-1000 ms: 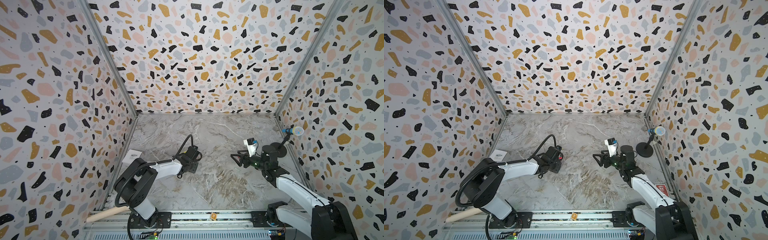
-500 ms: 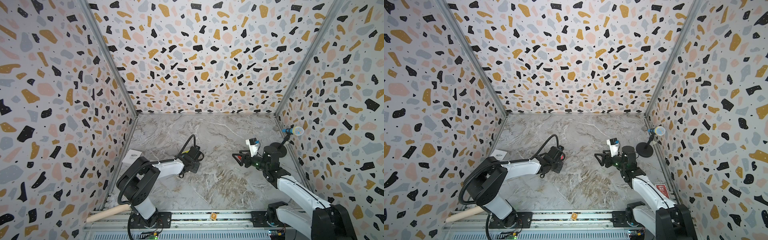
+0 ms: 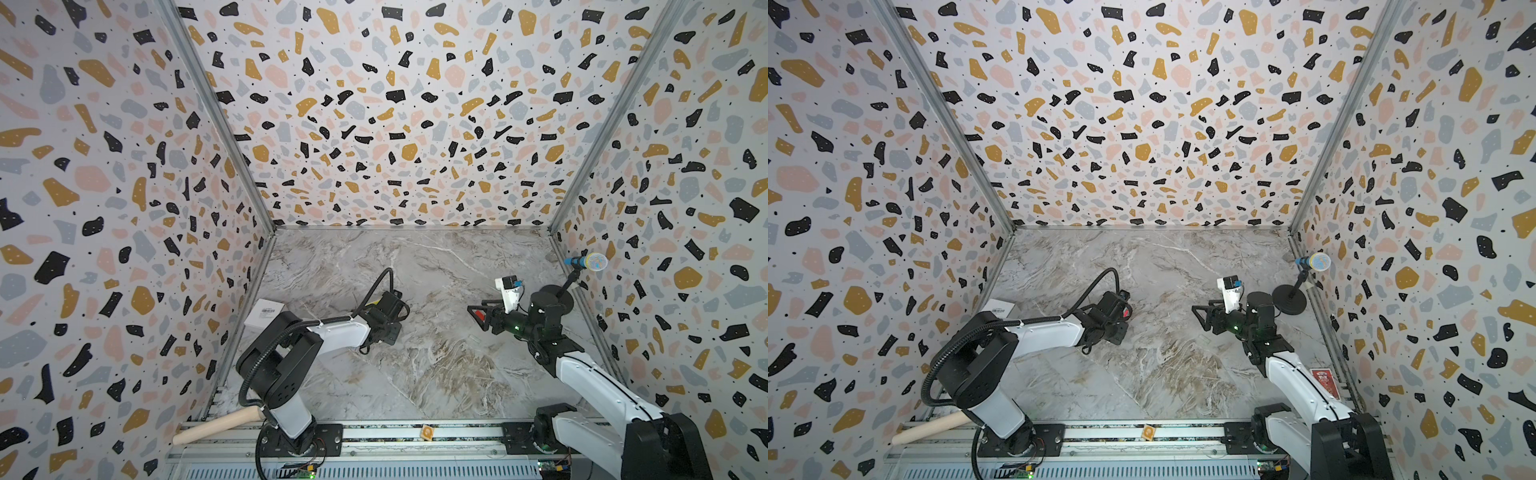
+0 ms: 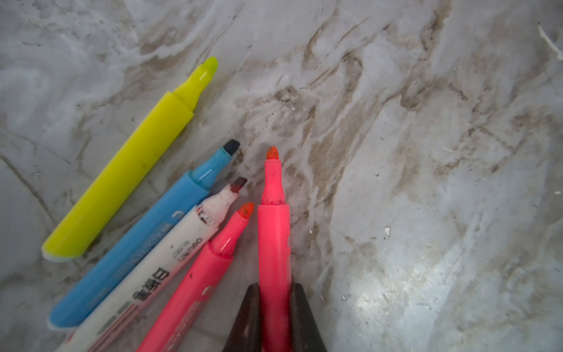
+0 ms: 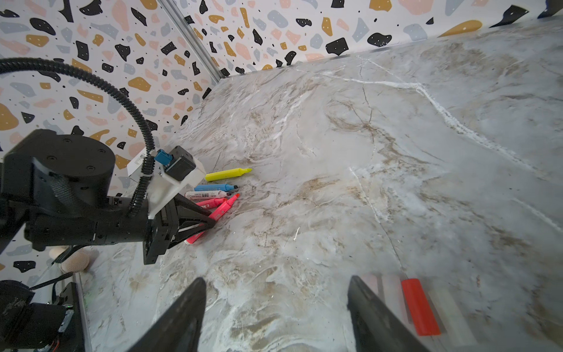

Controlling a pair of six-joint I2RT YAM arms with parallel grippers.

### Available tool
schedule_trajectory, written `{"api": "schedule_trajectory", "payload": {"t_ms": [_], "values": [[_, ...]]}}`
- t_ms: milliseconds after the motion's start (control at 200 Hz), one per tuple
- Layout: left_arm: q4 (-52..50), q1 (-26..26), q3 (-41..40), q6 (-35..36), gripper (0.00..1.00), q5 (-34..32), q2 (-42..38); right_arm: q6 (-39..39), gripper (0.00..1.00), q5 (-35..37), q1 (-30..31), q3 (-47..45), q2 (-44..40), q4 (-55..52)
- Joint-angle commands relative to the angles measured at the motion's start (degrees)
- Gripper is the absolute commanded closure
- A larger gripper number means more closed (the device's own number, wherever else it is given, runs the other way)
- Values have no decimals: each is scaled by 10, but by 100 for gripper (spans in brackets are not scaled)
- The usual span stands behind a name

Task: Insert pens into pen caps
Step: Pick up a pen from the center of the table.

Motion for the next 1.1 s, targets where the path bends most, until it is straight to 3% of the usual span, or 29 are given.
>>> {"api": "schedule_trajectory", "payload": {"t_ms": [0, 716, 1091], "values": [[-24, -3, -10, 1, 100, 27, 20, 4, 26, -6, -3, 12, -20, -19], [-3, -3, -25, -9, 100, 63, -59, 20, 26, -46, -2, -10, -32, -11], [89, -3, -75, -35, 100, 121, -160, 69, 24, -169, 13, -19, 5, 63]]}}
